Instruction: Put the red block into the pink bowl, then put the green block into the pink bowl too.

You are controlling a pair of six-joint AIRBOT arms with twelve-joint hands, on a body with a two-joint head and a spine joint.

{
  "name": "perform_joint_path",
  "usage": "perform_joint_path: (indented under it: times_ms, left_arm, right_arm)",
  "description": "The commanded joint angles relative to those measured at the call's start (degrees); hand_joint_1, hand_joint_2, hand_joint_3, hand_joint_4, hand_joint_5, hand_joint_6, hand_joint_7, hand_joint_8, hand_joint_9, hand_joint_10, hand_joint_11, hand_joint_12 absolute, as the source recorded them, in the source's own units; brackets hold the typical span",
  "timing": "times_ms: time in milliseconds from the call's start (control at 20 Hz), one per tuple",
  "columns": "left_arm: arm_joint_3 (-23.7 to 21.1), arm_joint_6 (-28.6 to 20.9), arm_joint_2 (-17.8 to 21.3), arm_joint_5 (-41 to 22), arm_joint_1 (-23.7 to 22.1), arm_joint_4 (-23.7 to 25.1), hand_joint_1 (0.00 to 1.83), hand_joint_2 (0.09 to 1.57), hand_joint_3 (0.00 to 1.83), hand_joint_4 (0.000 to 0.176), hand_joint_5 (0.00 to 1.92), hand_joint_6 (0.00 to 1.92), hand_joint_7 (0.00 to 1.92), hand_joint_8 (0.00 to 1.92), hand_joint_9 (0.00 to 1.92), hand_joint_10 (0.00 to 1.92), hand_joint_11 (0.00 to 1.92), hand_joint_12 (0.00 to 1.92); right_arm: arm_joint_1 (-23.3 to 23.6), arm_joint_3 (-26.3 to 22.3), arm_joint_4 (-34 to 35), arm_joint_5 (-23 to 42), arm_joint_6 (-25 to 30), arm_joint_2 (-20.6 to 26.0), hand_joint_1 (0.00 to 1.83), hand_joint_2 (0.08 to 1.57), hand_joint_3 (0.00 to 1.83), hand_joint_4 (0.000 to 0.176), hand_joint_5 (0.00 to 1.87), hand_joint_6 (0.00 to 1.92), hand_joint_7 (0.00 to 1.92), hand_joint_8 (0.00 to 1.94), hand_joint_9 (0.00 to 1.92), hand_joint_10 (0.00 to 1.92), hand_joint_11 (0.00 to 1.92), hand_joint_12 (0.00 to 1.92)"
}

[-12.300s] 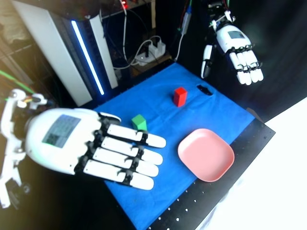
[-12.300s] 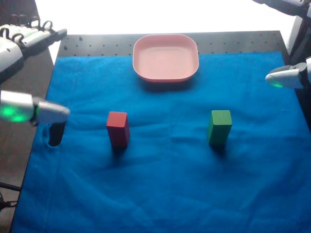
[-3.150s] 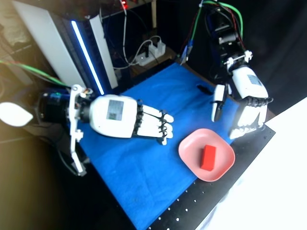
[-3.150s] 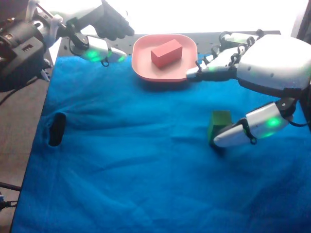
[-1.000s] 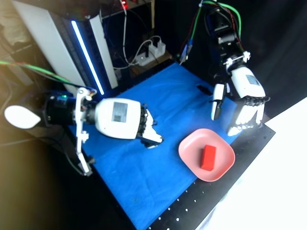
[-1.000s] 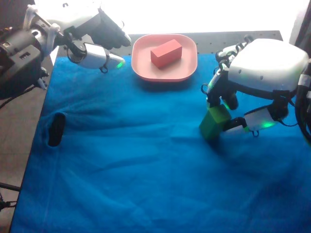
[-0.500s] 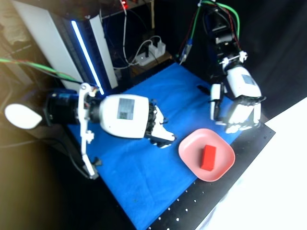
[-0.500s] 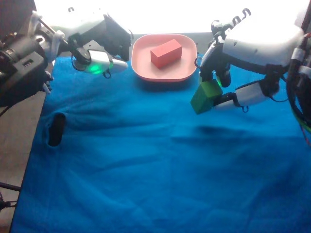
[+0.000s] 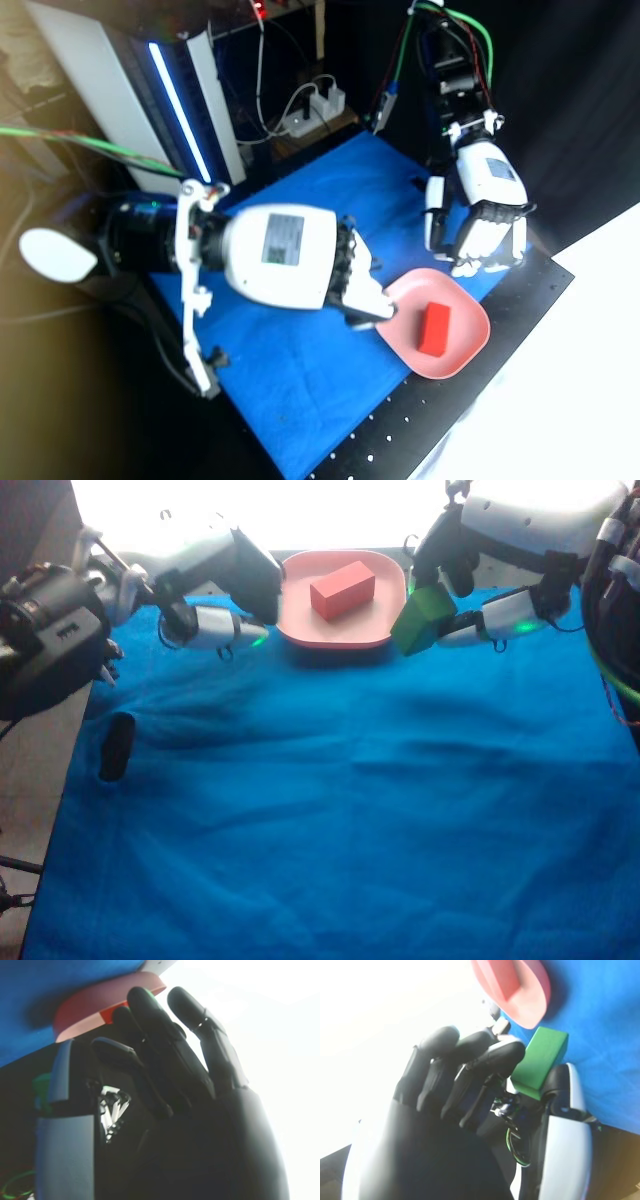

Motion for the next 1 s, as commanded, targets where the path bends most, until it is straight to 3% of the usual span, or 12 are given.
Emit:
perform_joint_path:
  times_ms: [0,50,150,200,300,450,700,750,800,850,900,950]
  left_arm:
    - [-0.2,-0.1,0.3,-7.3,-0.3,-0.9,1.20,1.14,0.00,0.031,0.89,1.13,0.98,0.99,1.08,0.02,0.44,1.24]
    - [-0.6,-0.1,0.3,-7.7,-0.2,-0.6,1.20,1.14,0.00,0.031,0.89,1.13,0.98,0.99,1.08,0.02,0.44,1.24]
    - [-1.3,-0.1,0.4,-8.4,0.1,-0.2,1.21,1.13,0.00,0.008,0.88,1.13,1.03,0.92,1.11,0.03,0.47,1.22]
    - [-1.9,-0.1,0.6,-8.9,0.2,0.1,1.21,1.14,0.00,0.000,0.84,1.16,1.01,0.97,1.09,0.02,0.48,1.22]
    - [-2.7,-0.1,1.0,-9.6,0.5,0.5,1.21,1.14,0.00,0.000,0.85,1.16,1.02,0.96,1.10,0.02,0.59,1.15]
    - [-4.1,-0.1,1.5,-11.0,0.9,1.2,1.21,1.12,0.00,0.014,0.90,1.10,1.02,0.93,1.10,0.01,0.50,1.16]
    - [-5.4,-0.1,2.5,-12.5,0.9,2.0,1.21,1.13,0.00,0.019,0.92,1.15,0.99,0.92,1.01,0.00,0.34,1.17]
    - [-5.6,-0.1,2.8,-12.8,0.9,2.0,1.11,1.13,0.00,0.000,0.93,1.06,0.96,0.28,0.95,0.00,0.26,1.17]
    - [-5.9,-0.1,3.2,-13.2,1.0,2.0,1.11,1.13,0.00,0.000,0.93,1.06,0.96,0.28,0.95,0.00,0.26,1.17]
    - [-6.5,-0.1,3.7,-13.9,1.0,2.0,1.04,1.14,0.00,0.060,0.92,1.08,1.03,0.09,0.96,0.00,0.31,1.13]
    - [-6.9,-0.1,4.0,-14.2,1.0,2.2,1.04,1.14,0.00,0.060,0.92,1.08,1.03,0.09,0.96,0.00,0.31,1.13]
    - [-7.5,-0.1,4.6,-14.9,1.0,2.6,0.98,1.06,0.00,0.000,0.82,0.60,1.03,0.05,0.95,0.00,0.32,1.16]
  right_arm:
    - [1.3,0.5,1.5,6.5,-0.1,-0.3,1.16,1.07,0.00,0.000,1.08,0.82,1.10,0.81,0.84,1.35,0.50,1.85]
    - [1.4,1.0,1.7,6.5,-0.1,-0.6,1.16,1.07,0.00,0.000,1.08,0.82,1.10,0.81,0.84,1.35,0.50,1.85]
    - [1.4,2.2,2.6,6.5,-0.2,-1.3,1.13,1.10,0.00,0.000,1.02,0.93,1.03,0.87,0.78,1.35,0.45,1.79]
    - [1.5,2.9,2.9,6.5,-0.2,-1.7,1.13,1.10,0.00,0.000,1.01,0.95,1.04,0.93,0.83,1.38,0.56,1.82]
    - [1.9,3.7,3.4,6.5,-0.2,-2.0,1.15,1.09,0.00,0.000,1.03,0.91,0.98,1.10,0.76,1.59,0.55,1.92]
    - [2.7,5.0,3.6,6.5,-0.2,-2.6,1.11,1.09,0.00,0.000,1.05,0.88,0.95,1.19,0.84,1.60,0.70,1.92]
    - [3.3,6.7,4.0,6.3,-0.2,-3.8,1.14,1.08,0.00,0.000,1.05,0.87,1.04,0.83,0.88,1.26,0.66,1.75]
    - [3.4,7.1,4.0,6.3,-0.2,-4.1,1.16,1.08,0.00,0.000,1.05,0.85,1.13,0.60,0.96,1.12,0.74,1.65]
    - [3.6,7.5,4.0,6.3,-0.2,-4.4,1.16,1.08,0.00,0.000,1.05,0.85,1.13,0.60,0.96,1.12,0.74,1.65]
    - [3.9,7.9,4.0,6.3,-0.2,-4.8,1.16,1.08,0.00,0.000,1.07,0.82,1.18,0.55,0.92,1.21,0.68,1.75]
    - [4.0,8.1,4.0,6.3,-0.2,-5.0,1.16,1.08,0.00,0.000,1.07,0.82,1.18,0.55,0.92,1.21,0.68,1.75]
    - [4.2,8.5,4.0,6.3,-0.2,-5.3,1.17,1.07,0.00,0.000,1.09,0.80,1.14,0.78,0.87,1.37,0.64,1.83]
